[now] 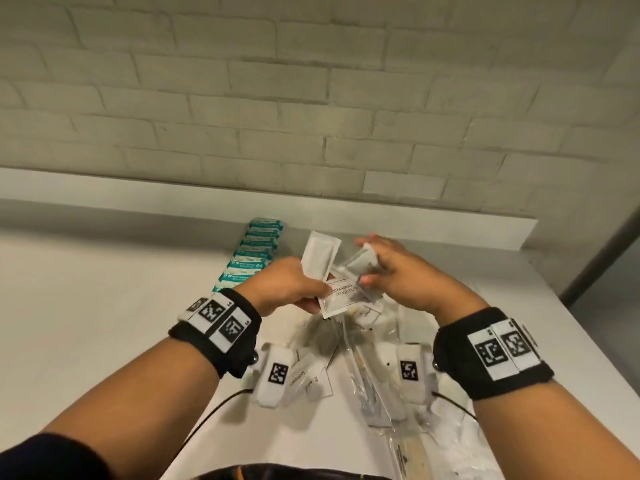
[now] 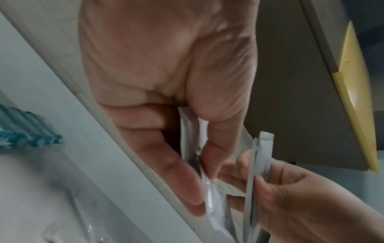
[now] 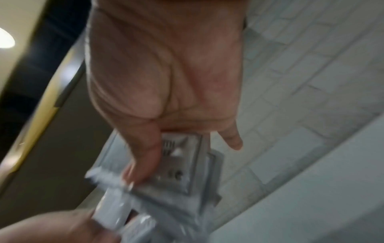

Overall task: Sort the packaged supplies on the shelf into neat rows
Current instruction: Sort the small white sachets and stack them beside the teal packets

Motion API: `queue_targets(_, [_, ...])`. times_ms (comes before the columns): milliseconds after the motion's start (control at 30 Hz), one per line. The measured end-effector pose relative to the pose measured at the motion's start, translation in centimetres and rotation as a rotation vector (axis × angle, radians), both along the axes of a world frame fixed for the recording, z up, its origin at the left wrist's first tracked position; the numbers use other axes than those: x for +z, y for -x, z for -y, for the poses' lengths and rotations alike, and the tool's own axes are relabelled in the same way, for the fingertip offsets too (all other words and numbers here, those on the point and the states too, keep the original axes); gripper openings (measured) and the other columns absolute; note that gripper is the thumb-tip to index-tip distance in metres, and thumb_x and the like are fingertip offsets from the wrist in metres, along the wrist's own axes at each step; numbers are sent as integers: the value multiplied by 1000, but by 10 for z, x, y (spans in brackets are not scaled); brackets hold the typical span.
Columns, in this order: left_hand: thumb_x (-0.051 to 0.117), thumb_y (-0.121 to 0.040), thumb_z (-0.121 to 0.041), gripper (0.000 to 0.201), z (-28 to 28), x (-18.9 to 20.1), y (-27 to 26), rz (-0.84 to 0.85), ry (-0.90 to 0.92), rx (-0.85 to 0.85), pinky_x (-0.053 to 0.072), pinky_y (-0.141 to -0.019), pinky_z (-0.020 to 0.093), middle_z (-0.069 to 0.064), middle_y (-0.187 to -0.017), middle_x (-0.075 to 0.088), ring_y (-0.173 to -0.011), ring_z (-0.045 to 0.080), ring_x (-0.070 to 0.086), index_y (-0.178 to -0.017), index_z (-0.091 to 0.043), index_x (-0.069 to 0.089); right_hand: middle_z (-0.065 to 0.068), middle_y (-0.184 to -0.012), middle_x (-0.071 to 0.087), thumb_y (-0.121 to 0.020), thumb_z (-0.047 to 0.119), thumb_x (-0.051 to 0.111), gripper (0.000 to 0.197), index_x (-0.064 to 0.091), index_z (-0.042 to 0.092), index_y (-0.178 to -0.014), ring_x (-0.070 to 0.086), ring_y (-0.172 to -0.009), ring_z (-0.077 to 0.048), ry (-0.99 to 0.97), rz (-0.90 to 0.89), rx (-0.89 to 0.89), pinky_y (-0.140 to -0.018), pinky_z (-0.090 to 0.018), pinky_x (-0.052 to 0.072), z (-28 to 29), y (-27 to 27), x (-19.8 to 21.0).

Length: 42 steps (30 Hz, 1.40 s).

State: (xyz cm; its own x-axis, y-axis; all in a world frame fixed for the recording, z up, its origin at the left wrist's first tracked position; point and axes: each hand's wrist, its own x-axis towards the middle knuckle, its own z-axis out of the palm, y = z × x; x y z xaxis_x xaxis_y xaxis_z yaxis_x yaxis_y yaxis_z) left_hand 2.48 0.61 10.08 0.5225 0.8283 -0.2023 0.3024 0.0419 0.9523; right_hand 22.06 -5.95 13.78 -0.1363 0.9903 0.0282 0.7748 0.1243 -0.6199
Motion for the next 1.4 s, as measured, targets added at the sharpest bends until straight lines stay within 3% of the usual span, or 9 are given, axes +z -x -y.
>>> queue_targets(100, [64,-87,-6,19,1,3,-7,136,-2,-46,56,-62,26,15,-89,69,-75,22,66,-105,0,68,7,-106,56,-88,18,64,31,52,21,-116,54,-107,-13,130,250,92,-93,-33,43,-3,9,-3])
queue_targets(300, [24,-90,-70,70,-6,-11,0,220,171,142,23,-49,24,-4,-59,49,-49,9,35,-90,-13,63,-1,-105,70,-82,8,71,48,50,25,-121,69,-92,-22,129,-426,-122,-72,-32,58,3,-4,-47])
queue_targets(467, [48,-96,-14,9,-2,-27,-2,144,125,104,30,-50,21,1,-72,51,-58,10,42,-91,-9,54,-12,-105,72,-86,-5,62,38,59,9,-120,70,-87,-22,87,-863,-278,-69,-26,56,3,-10,-61])
queue_targets(600, [60,-90,-5,11,3,-33,-3,128,38,46,49,-56,22,7,-95,71,-73,14,63,-100,-9,57,-13,-114,68,-87,-6,60,37,55,14,-118,67,-103,-29,20,-969,-358,-90,-42,54,-1,-18,-65])
queue_targets(767, [64,-89,-13,15,5,-32,-1,39,-63,98,50,-56,20,1,-90,73,-66,7,64,-104,-14,67,-10,-110,69,-92,-1,56,33,53,10,-123,67,-96,-23,32,-842,-268,-76,-29,55,1,-19,-50])
queue_targets(933, [75,-79,-16,14,-1,-12,-2,-346,-397,-117,40,-52,5,-11,-71,68,-55,-5,56,-93,-18,76,1,-104,59,-88,9,65,26,58,19,-110,59,-95,-14,182,-20,106,-86,-26,47,-2,-1,-17])
queue_targets(1033, [67,-86,-14,13,-2,-1,-5,-91,-341,-56,46,-56,14,-8,-70,70,-55,-3,57,-97,-17,74,-1,-96,66,-86,10,67,27,54,17,-109,62,-88,-16,192,-70,72,-82,-35,51,-9,10,-19])
queue_targets(1233, [54,-91,-41,57,5,-9,-10,648,161,103,44,-99,46,22,-125,60,-107,29,61,-132,-1,46,-15,-107,69,-84,-6,62,37,55,10,-117,69,-88,-25,150,-996,-165,-75,-36,58,-15,21,-35])
queue_targets(1400, [50,-94,-10,19,17,-10,-36,709,330,231,56,-68,43,17,-85,67,-76,32,66,-105,-9,65,-20,-100,70,-86,5,66,50,56,25,-130,67,-77,-27,134,-856,-129,-64,-34,54,-12,44,-31])
